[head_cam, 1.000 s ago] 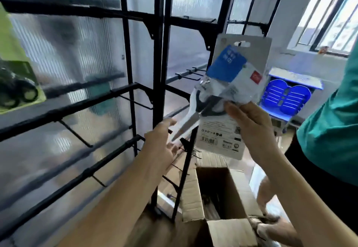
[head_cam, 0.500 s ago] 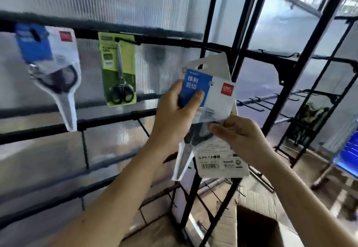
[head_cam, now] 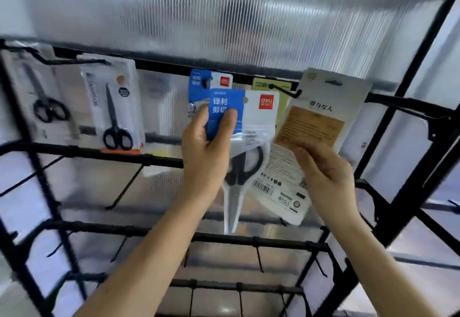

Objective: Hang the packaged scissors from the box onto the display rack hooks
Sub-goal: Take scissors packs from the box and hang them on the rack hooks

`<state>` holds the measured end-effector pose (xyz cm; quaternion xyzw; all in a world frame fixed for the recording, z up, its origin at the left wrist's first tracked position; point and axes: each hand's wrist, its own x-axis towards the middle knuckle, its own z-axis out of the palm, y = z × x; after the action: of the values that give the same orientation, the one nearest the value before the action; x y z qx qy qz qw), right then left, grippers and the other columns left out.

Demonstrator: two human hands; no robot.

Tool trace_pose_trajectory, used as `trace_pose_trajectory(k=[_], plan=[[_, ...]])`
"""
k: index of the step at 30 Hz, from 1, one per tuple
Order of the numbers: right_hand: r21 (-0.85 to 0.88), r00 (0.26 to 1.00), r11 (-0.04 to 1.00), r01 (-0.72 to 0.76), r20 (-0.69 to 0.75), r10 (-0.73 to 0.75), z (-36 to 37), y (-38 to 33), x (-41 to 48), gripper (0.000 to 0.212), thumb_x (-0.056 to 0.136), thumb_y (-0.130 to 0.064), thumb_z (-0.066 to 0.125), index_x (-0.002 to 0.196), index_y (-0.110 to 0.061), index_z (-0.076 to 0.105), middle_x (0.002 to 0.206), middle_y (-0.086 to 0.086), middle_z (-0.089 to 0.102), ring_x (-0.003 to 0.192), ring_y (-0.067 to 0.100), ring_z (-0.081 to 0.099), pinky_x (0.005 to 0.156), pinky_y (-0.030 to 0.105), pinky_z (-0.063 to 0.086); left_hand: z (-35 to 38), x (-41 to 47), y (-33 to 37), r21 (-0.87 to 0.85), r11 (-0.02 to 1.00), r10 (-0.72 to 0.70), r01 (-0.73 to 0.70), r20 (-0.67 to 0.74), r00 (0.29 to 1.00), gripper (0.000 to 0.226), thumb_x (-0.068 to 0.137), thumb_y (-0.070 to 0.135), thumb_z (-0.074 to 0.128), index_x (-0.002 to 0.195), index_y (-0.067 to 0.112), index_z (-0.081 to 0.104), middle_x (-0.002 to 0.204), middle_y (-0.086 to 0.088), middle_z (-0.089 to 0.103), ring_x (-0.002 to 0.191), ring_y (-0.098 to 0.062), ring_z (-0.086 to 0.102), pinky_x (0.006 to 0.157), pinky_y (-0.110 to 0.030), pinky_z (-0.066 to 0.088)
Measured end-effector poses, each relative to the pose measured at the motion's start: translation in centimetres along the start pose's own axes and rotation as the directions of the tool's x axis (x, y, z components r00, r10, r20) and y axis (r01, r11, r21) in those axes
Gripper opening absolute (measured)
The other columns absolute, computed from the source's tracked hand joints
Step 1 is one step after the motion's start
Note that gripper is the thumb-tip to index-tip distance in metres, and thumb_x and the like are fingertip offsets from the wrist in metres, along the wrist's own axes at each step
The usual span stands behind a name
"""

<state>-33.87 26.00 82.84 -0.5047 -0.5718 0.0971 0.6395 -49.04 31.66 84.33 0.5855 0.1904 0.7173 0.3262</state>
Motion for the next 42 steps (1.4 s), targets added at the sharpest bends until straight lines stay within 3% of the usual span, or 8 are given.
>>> trace_pose_trajectory(k=[7, 12, 17, 22, 26, 30, 36, 42], plan=[[0.176, 0.952, 0.947, -0.268, 0.198, 0.233, 4.1, 3.0, -0.6, 0.028, 0.092, -0.005, 0.049, 0.09, -0.027, 0.066, 0.094, -0.015, 0.066, 0.078, -0.01, 0.06, 0.062, 0.009, 0.048, -2.7, 0.8, 0.2, 0.101, 0.995, 0.037, -0.025, -0.117, 0.992, 0.017, 0.093, 0.008, 0.051, 0.083, 0.02, 0.056, 0.065, 0.023, 0.063, 0.064, 0.009, 0.058, 0.057, -0.007, 0.042], [0.154, 0.904, 0.946, -0.284, 0.372, 0.211, 4.5, 3.1, -0.3, 0.027, 0.09, 0.001, 0.048, 0.085, -0.016, 0.068, 0.101, -0.005, 0.068, 0.086, -0.005, 0.063, 0.07, 0.007, 0.048, -3.4, 1.0, -0.2, 0.098, 0.995, 0.001, 0.014, -0.146, 0.989, 0.015, 0.094, 0.012, 0.05, 0.083, 0.022, 0.056, 0.066, 0.022, 0.064, 0.066, 0.008, 0.058, 0.059, -0.009, 0.043], [0.111, 0.886, 0.949, -0.296, 0.402, 0.229, 4.4, 3.3, -0.4, 0.028, 0.09, -0.002, 0.051, 0.081, -0.02, 0.071, 0.097, -0.01, 0.07, 0.09, 0.002, 0.066, 0.075, 0.014, 0.052, -3.3, 1.9, 0.2, 0.144, 0.989, 0.008, 0.017, -0.17, 0.985, 0.016, 0.093, 0.015, 0.052, 0.079, 0.023, 0.055, 0.071, 0.011, 0.059, 0.067, -0.002, 0.052, 0.061, -0.017, 0.043], [0.109, 0.876, 0.949, -0.296, 0.428, 0.224, 4.5, 3.3, -0.7, 0.026, 0.09, -0.002, 0.051, 0.082, -0.018, 0.07, 0.096, -0.006, 0.071, 0.088, 0.004, 0.067, 0.072, 0.013, 0.051, -3.5, 3.1, -0.5, 0.185, 0.981, -0.017, 0.056, -0.202, 0.979, 0.025, 0.092, 0.019, 0.055, 0.083, -0.005, 0.055, 0.072, -0.012, 0.053, 0.067, -0.016, 0.045, 0.061, -0.028, 0.037], [0.108, 0.875, 0.952, -0.285, 0.435, 0.212, 4.7, 3.0, -0.6, 0.026, 0.09, -0.002, 0.052, 0.082, -0.018, 0.07, 0.093, -0.009, 0.071, 0.086, 0.002, 0.067, 0.071, 0.011, 0.05, -3.5, 3.4, -0.6, 0.178, 0.978, -0.073, 0.11, -0.205, 0.976, 0.031, 0.088, 0.027, 0.057, 0.085, -0.003, 0.057, 0.081, -0.025, 0.058, 0.072, -0.019, 0.05, 0.066, -0.035, 0.042], [0.124, 0.88, 0.955, -0.268, 0.436, 0.19, 5.2, 2.6, -0.5, 0.029, 0.089, 0.0, 0.052, 0.079, -0.021, 0.07, 0.085, -0.013, 0.072, 0.084, -0.001, 0.066, 0.07, 0.009, 0.049, -3.8, 4.0, 0.0, 0.15, 0.982, -0.077, 0.115, -0.237, 0.969, 0.025, 0.08, 0.038, 0.056, 0.076, 0.013, 0.055, 0.077, -0.014, 0.056, 0.072, -0.018, 0.05, 0.067, -0.035, 0.042], [0.115, 0.886, 0.957, -0.266, 0.419, 0.196, 6.2, 1.8, 0.4, 0.028, 0.09, -0.003, 0.052, 0.08, -0.021, 0.07, 0.087, -0.013, 0.071, 0.083, -0.003, 0.066, 0.071, 0.009, 0.05, -4.3, 4.8, -0.7, 0.217, 0.968, -0.085, 0.126, -0.188, 0.978, 0.032, 0.088, 0.023, 0.058, 0.084, -0.008, 0.054, 0.081, -0.029, 0.058, 0.067, -0.019, 0.048, 0.061, -0.034, 0.04], [0.076, 0.887, 0.969, -0.233, 0.425, 0.18, 6.9, 1.4, 1.0, 0.029, 0.091, -0.005, 0.051, 0.08, -0.025, 0.069, 0.09, -0.013, 0.07, 0.086, -0.002, 0.065, 0.078, 0.011, 0.051, -4.2, 5.6, -2.2, 0.188, 0.964, -0.151, 0.187, -0.19, 0.97, 0.031, 0.087, 0.021, 0.059, 0.084, -0.009, 0.053, 0.073, -0.017, 0.054, 0.066, -0.017, 0.046, 0.061, -0.031, 0.038]])
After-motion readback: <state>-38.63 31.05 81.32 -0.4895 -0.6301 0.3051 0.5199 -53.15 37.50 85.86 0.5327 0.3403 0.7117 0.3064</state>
